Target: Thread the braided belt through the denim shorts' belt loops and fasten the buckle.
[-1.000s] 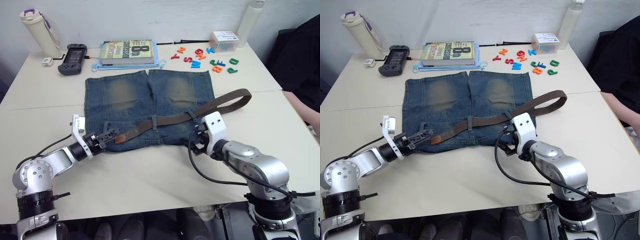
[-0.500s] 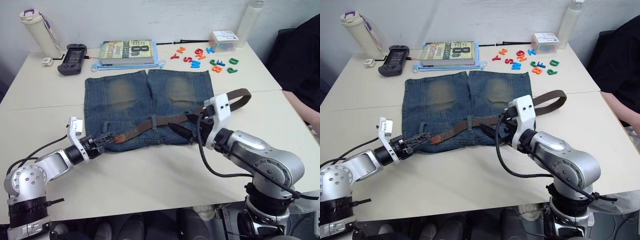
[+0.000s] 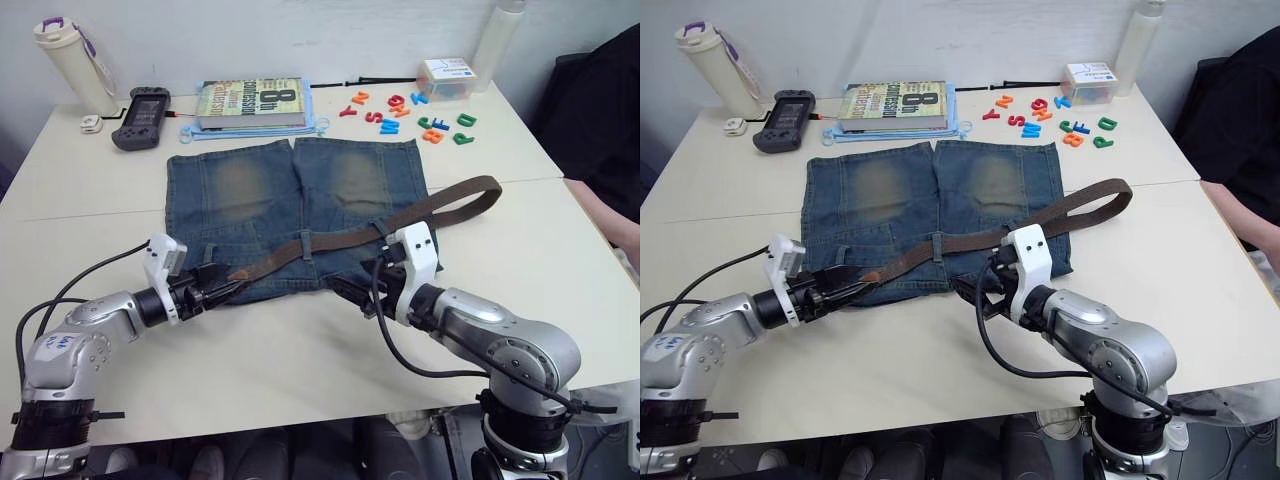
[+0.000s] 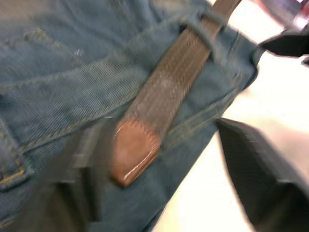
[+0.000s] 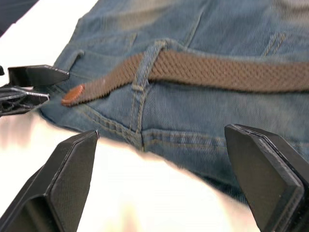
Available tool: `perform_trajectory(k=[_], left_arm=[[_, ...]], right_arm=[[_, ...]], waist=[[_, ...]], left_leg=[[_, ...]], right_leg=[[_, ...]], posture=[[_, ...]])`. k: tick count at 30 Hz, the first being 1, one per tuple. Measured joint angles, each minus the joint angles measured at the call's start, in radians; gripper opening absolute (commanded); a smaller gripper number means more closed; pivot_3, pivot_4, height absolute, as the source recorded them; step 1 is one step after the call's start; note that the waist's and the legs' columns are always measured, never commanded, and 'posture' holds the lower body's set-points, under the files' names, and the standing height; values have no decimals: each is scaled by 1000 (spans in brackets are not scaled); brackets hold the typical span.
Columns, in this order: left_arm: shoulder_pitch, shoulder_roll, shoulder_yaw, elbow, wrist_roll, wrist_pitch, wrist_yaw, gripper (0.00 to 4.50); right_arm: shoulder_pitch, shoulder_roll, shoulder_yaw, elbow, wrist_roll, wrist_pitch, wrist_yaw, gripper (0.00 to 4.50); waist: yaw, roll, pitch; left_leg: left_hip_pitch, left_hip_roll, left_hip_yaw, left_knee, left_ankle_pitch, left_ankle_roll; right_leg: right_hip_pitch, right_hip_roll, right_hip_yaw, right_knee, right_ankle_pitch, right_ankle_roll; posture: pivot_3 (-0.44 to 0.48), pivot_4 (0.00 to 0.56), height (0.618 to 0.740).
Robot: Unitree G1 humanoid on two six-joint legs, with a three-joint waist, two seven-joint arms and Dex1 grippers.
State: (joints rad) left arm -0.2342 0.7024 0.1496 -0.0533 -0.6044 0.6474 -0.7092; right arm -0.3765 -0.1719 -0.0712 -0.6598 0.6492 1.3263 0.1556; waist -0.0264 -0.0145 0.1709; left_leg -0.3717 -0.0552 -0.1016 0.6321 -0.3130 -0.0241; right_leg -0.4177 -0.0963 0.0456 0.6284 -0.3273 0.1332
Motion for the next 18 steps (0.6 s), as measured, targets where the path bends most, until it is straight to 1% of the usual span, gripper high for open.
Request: perform_trajectory(k=[4,9,10,11,14,15,16,17,18], left_arm=[[-45,-18,-83,79,138,-145,-27,4324],[-50,-35,-103,106,207,-242,-57,4324],[-48,-35,-104,106,217,-252,-64,3787],[-46,-35,-105,106,219,-256,-71,3467],[-38,-35,-100,106,210,-238,-96,2199],[-38,-35,-93,104,198,-220,-103,1699],[-38,-35,-86,100,179,-196,-112,1327],[-38,-36,-79,95,161,-171,-119,1028],[-38,-37,-73,92,145,-150,-125,1028]], right_arm=[[1,12,2,-5,-1,-15,-16,4500],[13,20,1,-20,-1,-16,-38,4500],[14,21,0,-22,-1,-16,-41,4500],[14,21,-2,-24,-1,-16,-44,4500],[15,26,-3,-26,-1,-16,-55,4500],[15,27,-3,-26,-1,-16,-59,4500],[15,28,-3,-26,-1,-17,-61,4500],[17,28,-3,-26,-1,-18,-62,4500],[18,28,-2,-26,-1,-19,-62,4500]], waist=[[1,0,0],[6,0,0],[5,0,0],[5,0,0],[2,0,0],[1,0,0],[0,0,0],[0,0,0],[0,0,0]], left_leg=[[0,-1,0,0,0,0],[0,-1,0,1,0,1],[0,-1,0,1,0,1],[0,-1,0,1,0,1],[0,-1,-1,1,0,1],[0,-1,-1,1,0,1],[0,-1,-1,1,0,1],[0,-1,-1,1,0,1],[0,-1,-1,1,0,1]], right_leg=[[0,0,0,1,0,0],[0,-1,0,1,0,0],[0,-1,0,1,0,0],[0,-1,0,1,0,0],[0,-1,0,2,0,0],[0,-1,0,2,0,0],[0,-1,0,2,0,0],[0,-1,0,2,0,0],[0,-1,0,2,0,0]], posture=[[0,150,740],[0,150,740],[0,150,740],[0,150,740],[0,150,740],[0,150,740],[0,150,740],[0,150,740],[0,150,740]])
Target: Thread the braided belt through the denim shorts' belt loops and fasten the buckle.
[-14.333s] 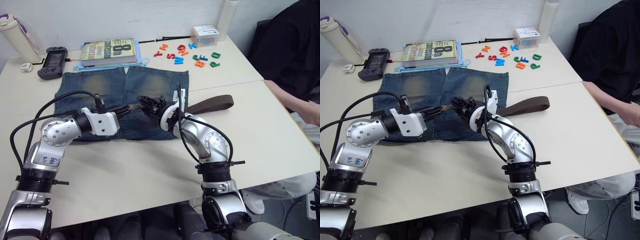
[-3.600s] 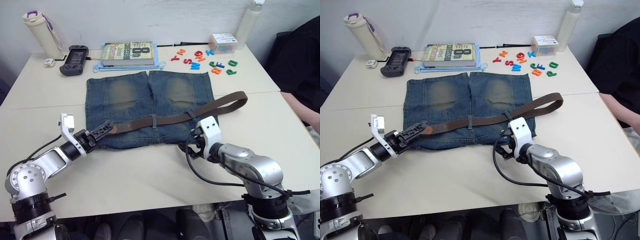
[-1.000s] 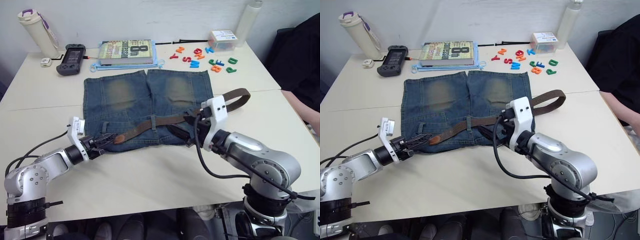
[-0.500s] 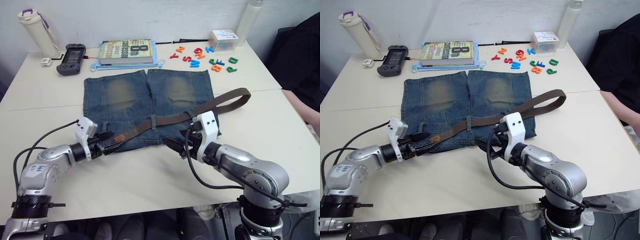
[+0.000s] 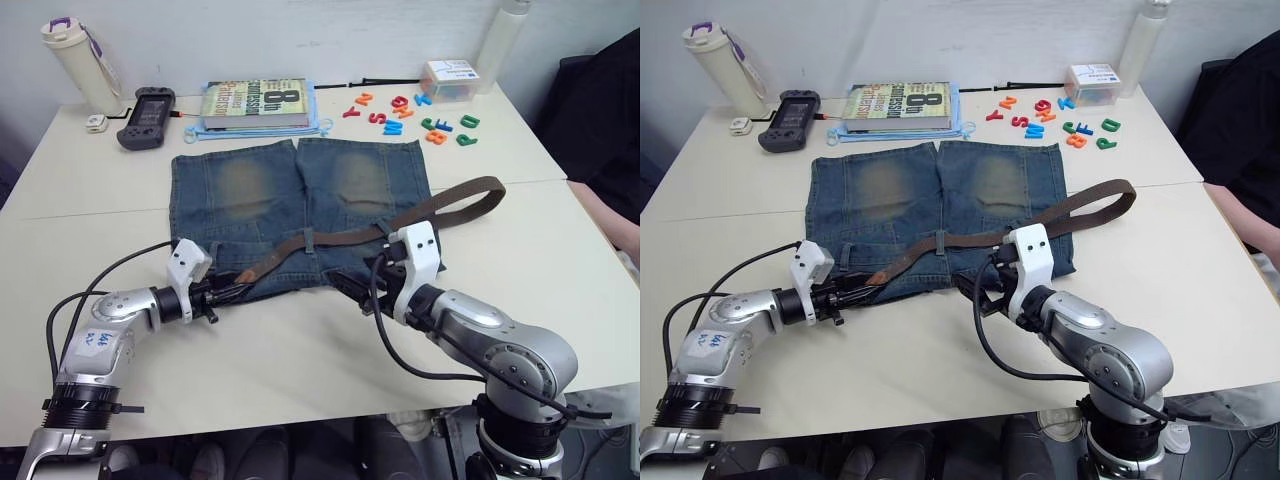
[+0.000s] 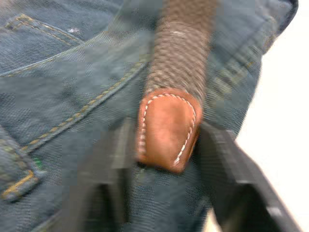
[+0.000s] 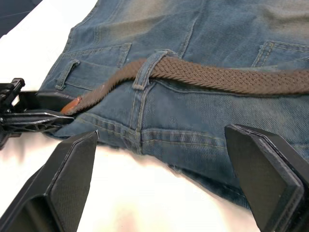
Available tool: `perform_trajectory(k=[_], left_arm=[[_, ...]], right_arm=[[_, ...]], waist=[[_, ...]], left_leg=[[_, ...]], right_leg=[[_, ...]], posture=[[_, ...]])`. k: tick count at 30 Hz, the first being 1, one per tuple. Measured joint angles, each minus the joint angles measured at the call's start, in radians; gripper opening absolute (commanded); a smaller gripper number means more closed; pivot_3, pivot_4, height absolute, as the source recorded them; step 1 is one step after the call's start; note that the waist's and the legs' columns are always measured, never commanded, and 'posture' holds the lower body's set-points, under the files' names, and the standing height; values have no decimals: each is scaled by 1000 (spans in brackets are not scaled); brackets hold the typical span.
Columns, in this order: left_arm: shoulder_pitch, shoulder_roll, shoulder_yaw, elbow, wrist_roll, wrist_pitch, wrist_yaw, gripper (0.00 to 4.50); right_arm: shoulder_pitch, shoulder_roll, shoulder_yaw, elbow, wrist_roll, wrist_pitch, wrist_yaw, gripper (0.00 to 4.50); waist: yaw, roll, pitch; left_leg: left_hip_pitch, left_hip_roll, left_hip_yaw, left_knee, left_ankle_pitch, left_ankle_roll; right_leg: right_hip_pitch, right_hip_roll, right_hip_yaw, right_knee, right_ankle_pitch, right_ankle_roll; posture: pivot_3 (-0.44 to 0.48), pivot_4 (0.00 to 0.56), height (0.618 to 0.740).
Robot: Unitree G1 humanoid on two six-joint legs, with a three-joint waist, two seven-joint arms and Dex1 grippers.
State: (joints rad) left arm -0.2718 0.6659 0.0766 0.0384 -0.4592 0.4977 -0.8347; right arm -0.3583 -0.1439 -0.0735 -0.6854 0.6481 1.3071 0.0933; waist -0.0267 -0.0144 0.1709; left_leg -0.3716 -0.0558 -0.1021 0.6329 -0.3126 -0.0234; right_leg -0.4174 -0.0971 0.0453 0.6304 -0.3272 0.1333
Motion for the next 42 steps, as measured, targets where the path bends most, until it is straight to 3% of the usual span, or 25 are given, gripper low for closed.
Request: perform_trajectory(k=[9,15,19,23,26,29,35,38,42], left_arm=[[-47,16,88,-103,-143,175,-31,1028],[-56,41,110,-157,-168,223,-29,1028],[-45,43,116,-160,-168,228,-26,1028],[-38,43,120,-180,-168,237,-22,1028],[-35,43,127,-192,-169,243,-13,1028],[-31,43,141,-198,-169,246,-4,1028],[-17,45,150,-223,-172,259,3,1028],[-12,62,159,-223,-173,263,1,1028],[9,64,161,-233,-181,267,-4,1028]], right_arm=[[-16,10,-8,1,12,5,0,4500],[-162,293,-249,54,226,197,-40,4500],[-173,303,-415,244,335,296,-165,4500],[-175,304,-454,407,461,274,-325,4500],[-176,305,-411,505,634,159,-463,4500],[-177,305,-278,569,839,15,-594,4500],[-179,300,-46,608,1171,-216,-728,4500],[-273,289,21,615,1258,-318,-757,4500],[-361,284,45,647,1225,-373,-705,4500]], waist=[[-2,0,0],[-9,0,0],[-1,0,0],[-12,1,0],[-30,1,1],[-46,2,1],[-58,2,1],[-59,2,2],[-56,2,1]], left_leg=[[0,0,0,0,0,0],[0,2,1,-1,2,-3],[-3,-1,2,0,2,-1],[-4,0,4,0,3,-2],[-3,1,4,0,3,-3],[-3,2,4,-1,3,-3],[-3,2,3,0,3,-3],[-3,2,4,2,3,-3],[-3,2,3,2,3,-3]], right_leg=[[0,0,0,1,0,0],[-6,1,-1,7,0,-1],[-8,-1,-3,8,0,-1],[-11,-2,-3,13,0,-1],[-11,-2,-3,14,0,-1],[-11,-1,-3,14,0,-1],[-10,-1,-3,15,0,-1],[-11,-1,-3,15,0,-1],[-11,0,-5,15,0,-1]], posture=[[0,150,740],[0,150,740],[0,150,740],[0,150,740],[0,150,740],[0,150,740],[0,150,740],[0,150,740],[0,150,740]])
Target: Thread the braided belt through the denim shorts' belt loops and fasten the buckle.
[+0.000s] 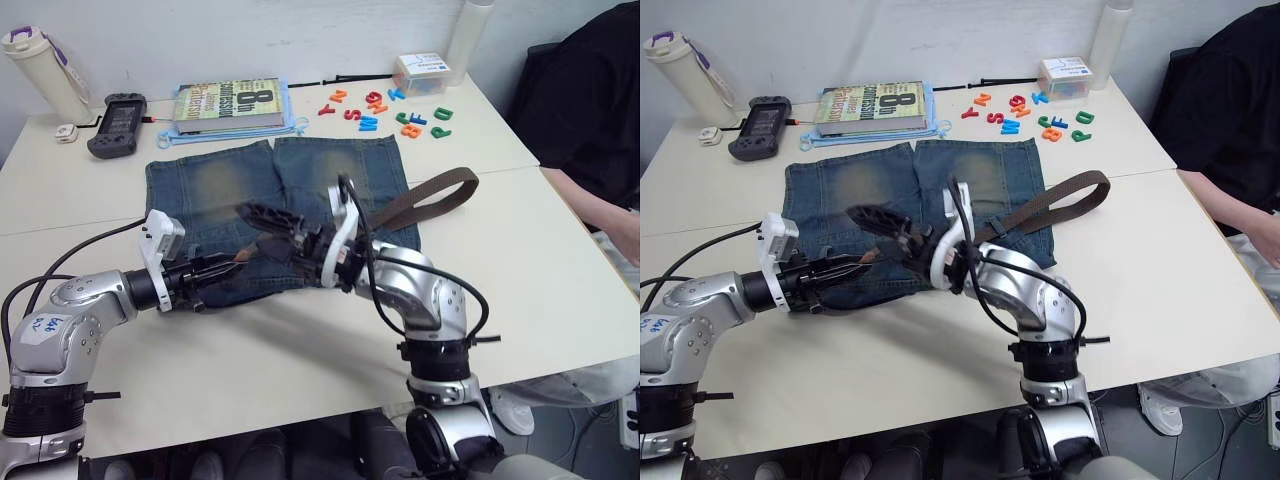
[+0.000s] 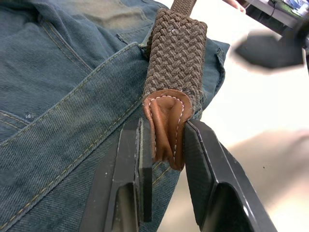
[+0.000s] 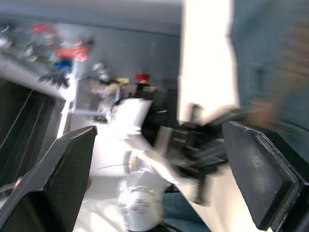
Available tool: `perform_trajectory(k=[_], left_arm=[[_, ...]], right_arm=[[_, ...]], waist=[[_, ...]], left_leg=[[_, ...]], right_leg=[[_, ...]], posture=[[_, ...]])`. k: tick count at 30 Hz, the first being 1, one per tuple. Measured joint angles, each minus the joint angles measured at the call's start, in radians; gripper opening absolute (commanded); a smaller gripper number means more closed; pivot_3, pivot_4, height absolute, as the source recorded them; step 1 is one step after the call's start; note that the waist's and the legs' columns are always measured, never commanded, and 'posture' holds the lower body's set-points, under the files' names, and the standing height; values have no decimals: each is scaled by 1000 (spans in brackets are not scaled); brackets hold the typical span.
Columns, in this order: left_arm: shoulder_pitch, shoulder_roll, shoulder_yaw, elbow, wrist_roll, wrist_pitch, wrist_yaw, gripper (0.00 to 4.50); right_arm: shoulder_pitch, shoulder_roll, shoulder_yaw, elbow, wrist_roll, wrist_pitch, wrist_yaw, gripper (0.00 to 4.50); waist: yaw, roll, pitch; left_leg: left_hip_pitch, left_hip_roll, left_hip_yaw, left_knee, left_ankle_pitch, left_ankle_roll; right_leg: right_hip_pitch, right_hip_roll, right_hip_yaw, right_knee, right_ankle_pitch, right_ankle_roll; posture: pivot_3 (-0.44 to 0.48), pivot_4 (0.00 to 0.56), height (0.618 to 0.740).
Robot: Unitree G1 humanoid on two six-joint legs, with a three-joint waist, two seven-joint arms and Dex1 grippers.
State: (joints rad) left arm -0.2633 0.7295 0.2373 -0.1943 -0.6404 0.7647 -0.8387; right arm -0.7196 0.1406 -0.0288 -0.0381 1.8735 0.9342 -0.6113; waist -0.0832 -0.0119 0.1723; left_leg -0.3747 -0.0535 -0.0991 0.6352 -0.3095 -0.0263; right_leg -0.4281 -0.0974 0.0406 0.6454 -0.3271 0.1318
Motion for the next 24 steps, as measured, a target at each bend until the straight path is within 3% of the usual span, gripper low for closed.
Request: perform_trajectory(k=[7,17,24], left_arm=[[14,0,25,-30,-19,25,10,1028],[13,15,26,-22,-20,22,15,1028],[14,24,28,-23,-22,26,15,1028]], right_arm=[[-9,-2,21,50,-76,-47,62,4500],[92,-32,71,-62,31,-61,-20,4500],[130,-73,101,-43,-7,-66,-3,4500]], waist=[[0,0,0],[1,0,0],[0,0,0]], left_leg=[[-1,0,0,0,0,0],[-1,0,0,1,0,0],[-1,0,0,1,0,0]], right_leg=[[0,-1,0,1,0,0],[0,0,0,0,0,0],[0,0,0,1,0,0]], posture=[[0,150,740],[0,150,740],[0,150,740]])
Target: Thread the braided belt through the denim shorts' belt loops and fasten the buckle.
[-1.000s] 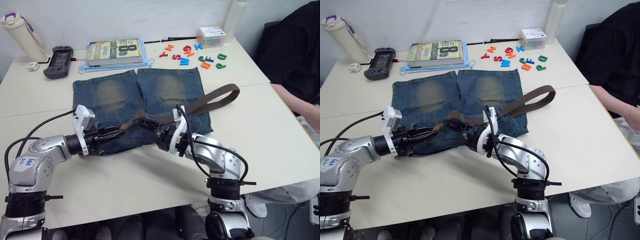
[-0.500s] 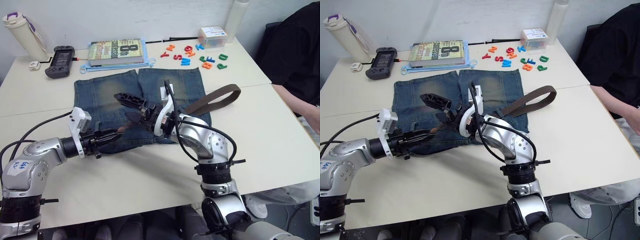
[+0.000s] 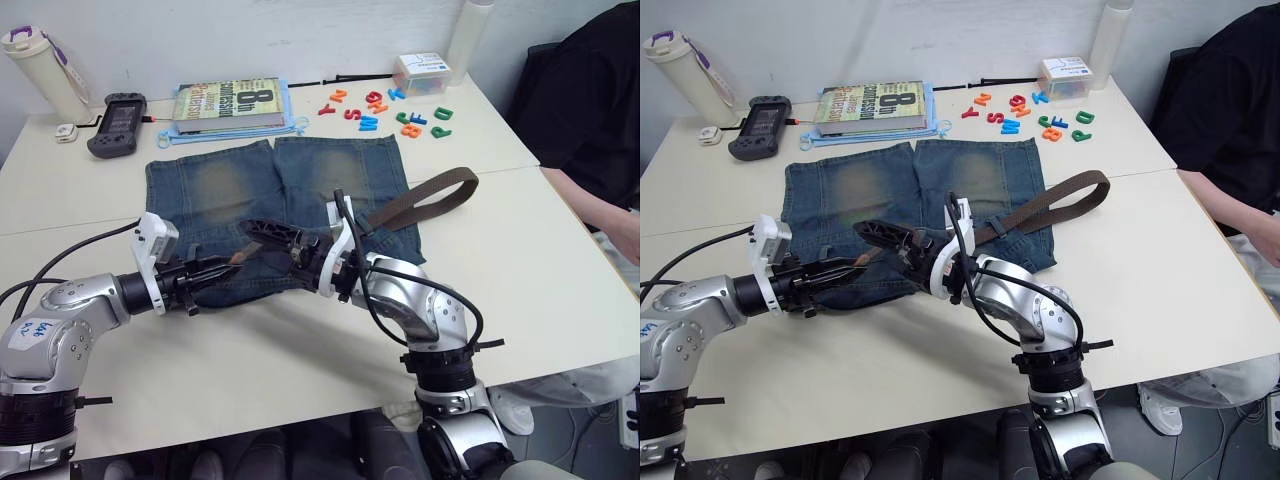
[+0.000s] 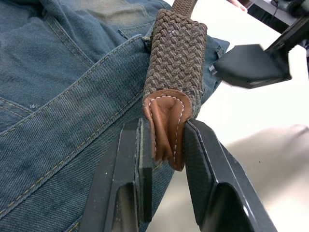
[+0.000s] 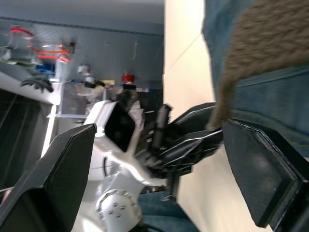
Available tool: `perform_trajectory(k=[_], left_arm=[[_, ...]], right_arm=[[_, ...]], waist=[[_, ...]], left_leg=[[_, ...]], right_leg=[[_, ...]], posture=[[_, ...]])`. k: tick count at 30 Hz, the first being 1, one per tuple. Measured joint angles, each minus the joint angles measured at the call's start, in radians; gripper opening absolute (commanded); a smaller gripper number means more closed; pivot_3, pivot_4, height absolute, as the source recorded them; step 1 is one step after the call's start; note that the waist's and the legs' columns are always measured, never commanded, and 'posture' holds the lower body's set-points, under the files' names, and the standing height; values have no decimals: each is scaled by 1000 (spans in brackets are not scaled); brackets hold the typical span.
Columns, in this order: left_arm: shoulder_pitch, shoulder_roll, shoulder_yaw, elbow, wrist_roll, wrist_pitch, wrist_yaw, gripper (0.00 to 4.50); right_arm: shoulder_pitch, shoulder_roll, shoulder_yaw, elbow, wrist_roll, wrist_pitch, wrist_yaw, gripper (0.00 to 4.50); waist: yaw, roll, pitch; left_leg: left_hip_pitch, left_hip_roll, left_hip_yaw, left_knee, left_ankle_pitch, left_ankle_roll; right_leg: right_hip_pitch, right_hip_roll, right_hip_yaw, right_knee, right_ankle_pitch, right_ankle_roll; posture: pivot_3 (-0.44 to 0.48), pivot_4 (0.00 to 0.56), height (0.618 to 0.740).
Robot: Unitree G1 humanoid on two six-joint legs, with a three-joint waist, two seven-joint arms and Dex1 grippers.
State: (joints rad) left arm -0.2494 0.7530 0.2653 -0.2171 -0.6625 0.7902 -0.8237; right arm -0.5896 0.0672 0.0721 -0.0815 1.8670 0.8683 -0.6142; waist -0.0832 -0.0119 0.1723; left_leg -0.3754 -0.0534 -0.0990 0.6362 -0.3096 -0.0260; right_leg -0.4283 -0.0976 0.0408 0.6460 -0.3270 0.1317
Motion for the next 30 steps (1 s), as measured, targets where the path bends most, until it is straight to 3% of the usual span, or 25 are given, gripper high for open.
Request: perform_trajectory(k=[13,16,24,29,30], left_arm=[[29,16,7,-15,-15,8,-18,1028],[29,16,7,-15,-15,8,-18,993],[29,16,8,-26,-17,8,-17,993],[29,15,11,-28,-17,8,-15,993],[30,15,11,-29,-17,8,-15,1341]], right_arm=[[-30,4,-27,63,-111,-43,72,4500],[-30,4,-36,65,-117,-42,75,3690],[-30,5,-40,65,-158,-43,69,63],[-30,11,-44,65,-174,-43,72,63],[-30,13,-44,65,-177,-43,73,15]], waist=[[1,0,0],[1,0,0],[1,0,0],[0,0,0],[0,0,0]], left_leg=[[0,0,0,1,0,0],[0,0,0,1,0,0],[0,0,0,1,0,0],[0,0,0,1,0,0],[0,0,0,1,0,0]], right_leg=[[0,0,0,0,0,0],[0,0,0,0,0,0],[0,0,0,1,0,0],[0,0,0,1,0,0],[0,0,0,1,0,0]], posture=[[0,150,740],[0,150,740],[0,150,740],[0,150,740],[0,150,740]])
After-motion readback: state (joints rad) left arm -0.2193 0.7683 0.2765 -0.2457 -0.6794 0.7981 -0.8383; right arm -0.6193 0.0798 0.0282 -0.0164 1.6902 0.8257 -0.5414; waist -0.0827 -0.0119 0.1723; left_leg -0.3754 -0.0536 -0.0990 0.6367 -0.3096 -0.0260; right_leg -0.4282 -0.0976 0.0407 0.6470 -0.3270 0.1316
